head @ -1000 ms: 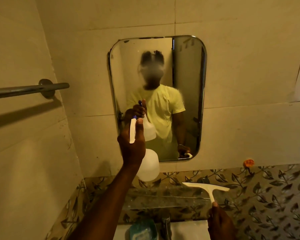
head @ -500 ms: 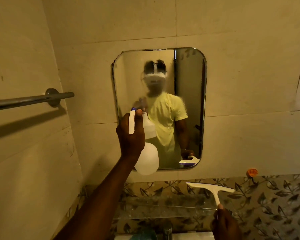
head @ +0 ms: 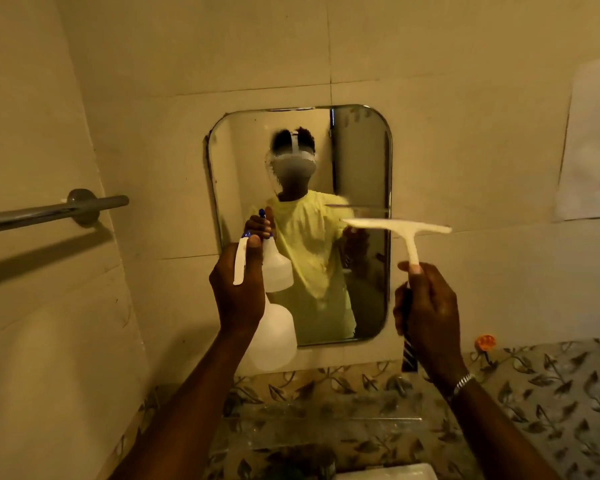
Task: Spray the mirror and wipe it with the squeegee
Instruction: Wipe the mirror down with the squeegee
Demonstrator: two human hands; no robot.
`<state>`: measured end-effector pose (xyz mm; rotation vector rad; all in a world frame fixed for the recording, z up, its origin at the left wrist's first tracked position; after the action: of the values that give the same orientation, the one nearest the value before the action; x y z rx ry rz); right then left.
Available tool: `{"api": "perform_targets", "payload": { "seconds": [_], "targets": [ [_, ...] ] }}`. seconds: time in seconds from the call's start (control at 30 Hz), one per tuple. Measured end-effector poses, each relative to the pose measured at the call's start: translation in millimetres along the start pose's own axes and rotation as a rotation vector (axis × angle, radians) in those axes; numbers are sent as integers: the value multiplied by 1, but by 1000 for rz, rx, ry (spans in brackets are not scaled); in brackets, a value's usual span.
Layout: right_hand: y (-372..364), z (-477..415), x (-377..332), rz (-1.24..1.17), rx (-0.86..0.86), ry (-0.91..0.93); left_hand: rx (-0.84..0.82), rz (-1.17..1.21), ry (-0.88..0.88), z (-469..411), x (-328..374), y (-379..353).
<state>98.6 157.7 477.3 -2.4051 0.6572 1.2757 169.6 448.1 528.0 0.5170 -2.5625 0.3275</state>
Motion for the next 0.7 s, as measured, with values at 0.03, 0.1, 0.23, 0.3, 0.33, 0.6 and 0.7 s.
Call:
{"api": "perform_targets", "payload": {
  "seconds": [0.03,0.1,0.23,0.3,0.33,0.6,0.7],
  "targets": [
    [-7,-16,-21,3,0,47,-5,-6,-2,0,0,0],
    [-22,-44,-59,-9,6,123,-14,-15,-6,0,1,-1],
    [-51,-89,-114,-52,-10,209,-47,-33,-32,-1,3,0],
    [-63,-105,-129,-25,-9,240,-55,-50,-41,-1,3,2],
    [-67,-111,-134,-15,-5,254,-53,-60,-42,-2,3,3],
    [-87,-139,-139,118,45,244,-58,-71,-51,-7,-5,8],
    [-91,-142,-141,135,71,242,-69,-76,-70,-10,-7,5]
  ]
}}
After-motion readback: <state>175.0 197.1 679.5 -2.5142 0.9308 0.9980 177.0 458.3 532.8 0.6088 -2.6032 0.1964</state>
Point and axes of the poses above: each hand's wrist, its own z-axis away from the middle knuckle, its own y-axis out of the back of the hand, x = y × z, the point moved 6 cm from there along -z, towards the middle knuckle, and after that the axes turned 6 degrees about -y, right-handed, at the moved point
